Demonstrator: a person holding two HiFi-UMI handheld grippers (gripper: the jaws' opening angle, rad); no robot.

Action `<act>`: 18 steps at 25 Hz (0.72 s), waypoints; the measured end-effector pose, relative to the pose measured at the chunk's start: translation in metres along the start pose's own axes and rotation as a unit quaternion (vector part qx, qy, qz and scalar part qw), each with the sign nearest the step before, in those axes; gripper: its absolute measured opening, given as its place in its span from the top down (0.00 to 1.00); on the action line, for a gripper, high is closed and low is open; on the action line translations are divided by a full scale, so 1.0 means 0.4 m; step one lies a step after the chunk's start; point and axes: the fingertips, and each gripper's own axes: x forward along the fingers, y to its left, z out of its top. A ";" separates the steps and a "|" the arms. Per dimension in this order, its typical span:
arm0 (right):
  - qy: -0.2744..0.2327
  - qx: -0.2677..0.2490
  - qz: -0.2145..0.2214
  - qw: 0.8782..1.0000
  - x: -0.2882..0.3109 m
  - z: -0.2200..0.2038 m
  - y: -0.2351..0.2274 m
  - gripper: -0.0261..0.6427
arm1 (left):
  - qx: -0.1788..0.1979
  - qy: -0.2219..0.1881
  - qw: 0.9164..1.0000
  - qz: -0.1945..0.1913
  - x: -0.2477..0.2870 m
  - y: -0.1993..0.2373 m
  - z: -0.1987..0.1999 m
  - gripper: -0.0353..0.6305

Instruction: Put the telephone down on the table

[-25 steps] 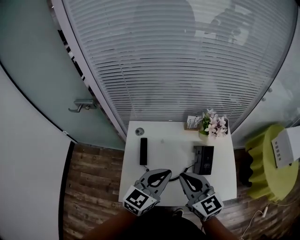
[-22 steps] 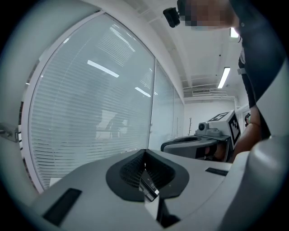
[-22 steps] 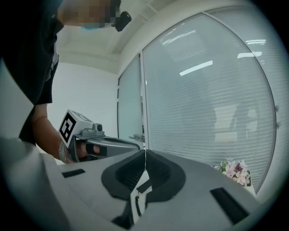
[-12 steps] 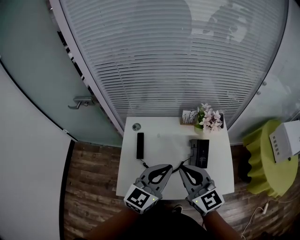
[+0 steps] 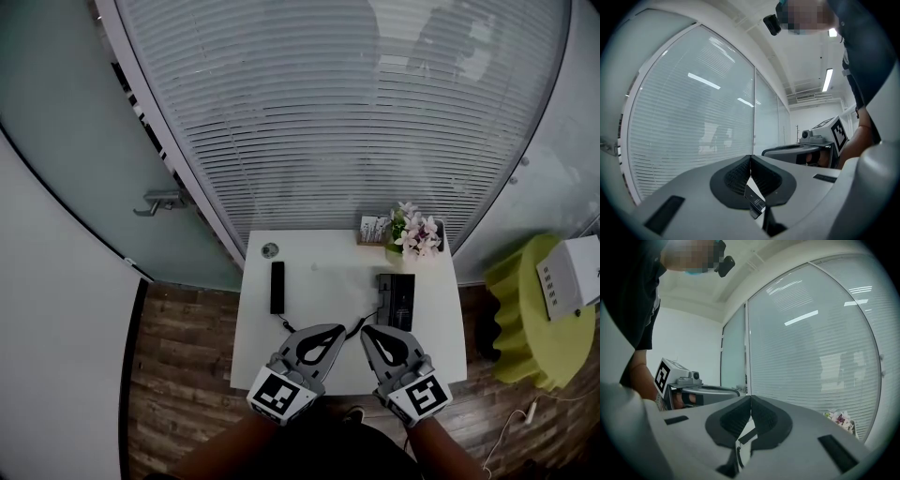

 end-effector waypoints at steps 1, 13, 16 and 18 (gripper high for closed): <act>0.001 0.000 -0.001 1.000 -0.002 -0.001 -0.001 0.93 | 0.001 0.000 1.000 0.000 0.000 -0.001 0.000 0.93; 0.005 0.011 -0.014 1.000 0.007 -0.005 -0.012 0.93 | -0.014 -0.006 1.000 0.001 0.003 0.009 -0.008 0.93; 0.000 0.009 -0.011 1.000 0.011 -0.001 -0.014 0.93 | -0.011 -0.003 1.000 0.000 0.008 0.015 -0.006 0.93; 0.000 0.007 -0.011 1.000 0.012 0.001 -0.018 0.93 | -0.003 0.001 1.000 -0.001 0.011 0.016 -0.005 0.93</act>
